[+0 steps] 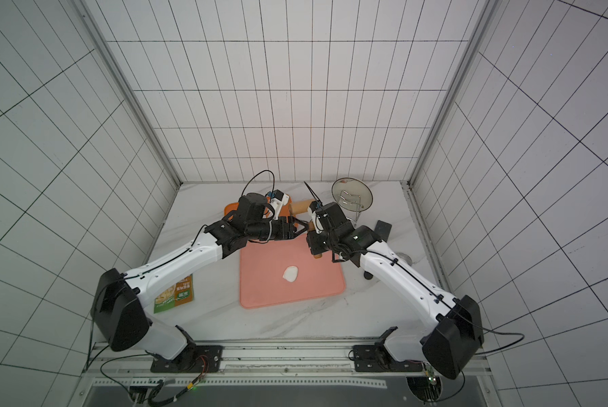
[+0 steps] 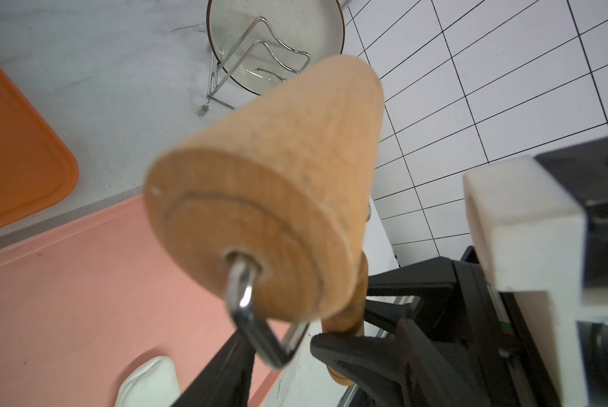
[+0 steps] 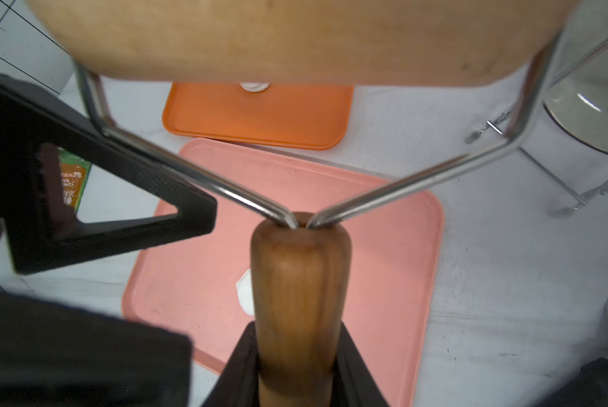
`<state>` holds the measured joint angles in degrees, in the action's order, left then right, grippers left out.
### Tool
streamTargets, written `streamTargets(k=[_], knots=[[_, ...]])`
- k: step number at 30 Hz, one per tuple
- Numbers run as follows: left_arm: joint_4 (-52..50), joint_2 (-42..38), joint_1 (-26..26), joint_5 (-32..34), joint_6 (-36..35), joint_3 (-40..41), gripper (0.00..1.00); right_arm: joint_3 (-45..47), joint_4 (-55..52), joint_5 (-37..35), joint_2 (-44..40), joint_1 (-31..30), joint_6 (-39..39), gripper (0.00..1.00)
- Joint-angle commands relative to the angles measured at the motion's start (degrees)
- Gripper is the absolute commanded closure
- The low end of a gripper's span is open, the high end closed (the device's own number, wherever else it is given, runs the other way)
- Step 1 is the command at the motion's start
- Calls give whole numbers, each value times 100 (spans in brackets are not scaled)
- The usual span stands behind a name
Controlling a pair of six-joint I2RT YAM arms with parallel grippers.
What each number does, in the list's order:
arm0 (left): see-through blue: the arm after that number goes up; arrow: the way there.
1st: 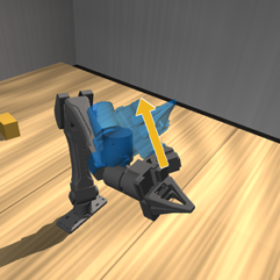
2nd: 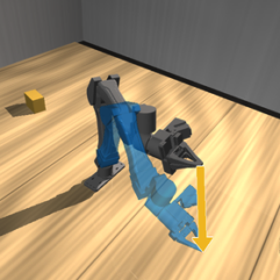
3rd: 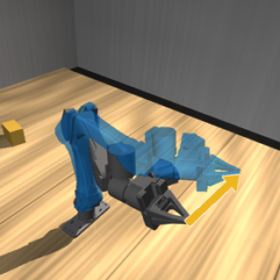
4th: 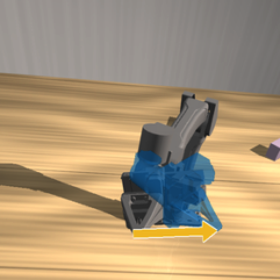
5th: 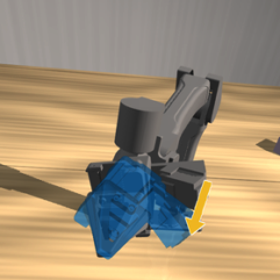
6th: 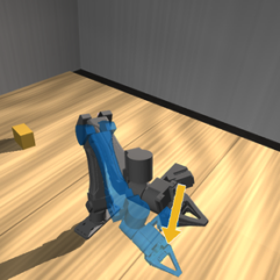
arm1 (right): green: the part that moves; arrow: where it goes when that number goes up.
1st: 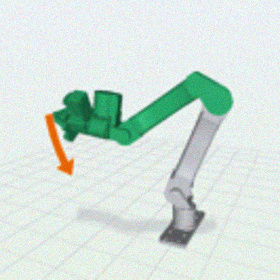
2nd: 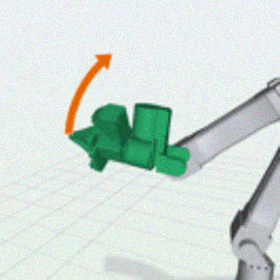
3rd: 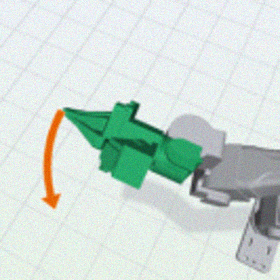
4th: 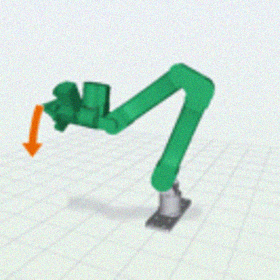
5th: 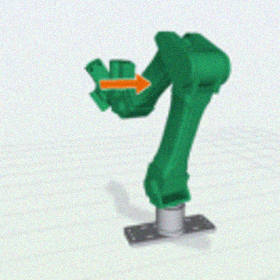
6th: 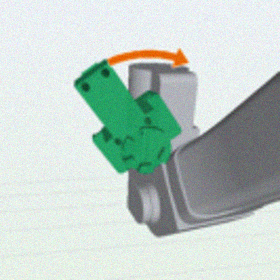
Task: Roll out the dumpling wrappers from the dough
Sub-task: Pick up the rolling pin from the center of the board.
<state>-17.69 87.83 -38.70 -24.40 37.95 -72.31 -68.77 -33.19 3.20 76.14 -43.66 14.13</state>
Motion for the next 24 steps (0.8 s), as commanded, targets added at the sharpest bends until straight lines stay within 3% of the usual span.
streamTargets(k=[1, 5, 9, 19, 21, 24], knots=[[250, 70, -11, 85, 97, -64, 33, -374, 542, -55, -35, -124, 0, 90], [434, 48, -15, 135, 146, -5, 33, -366, 627, -100, -42, -178, 3, 90], [776, -25, 29, 19, 203, 185, 41, -196, 811, 8, -172, -178, -80, 90], [1145, 98, 110, -611, 171, 208, 50, -19, 859, 529, -380, -178, -631, 90], [1180, 135, 120, -715, 177, 195, 63, -5, 858, 567, -380, -178, -614, 90], [1216, 181, 135, -859, 206, 175, 67, 24, 866, 636, -399, -178, -637, 90]])
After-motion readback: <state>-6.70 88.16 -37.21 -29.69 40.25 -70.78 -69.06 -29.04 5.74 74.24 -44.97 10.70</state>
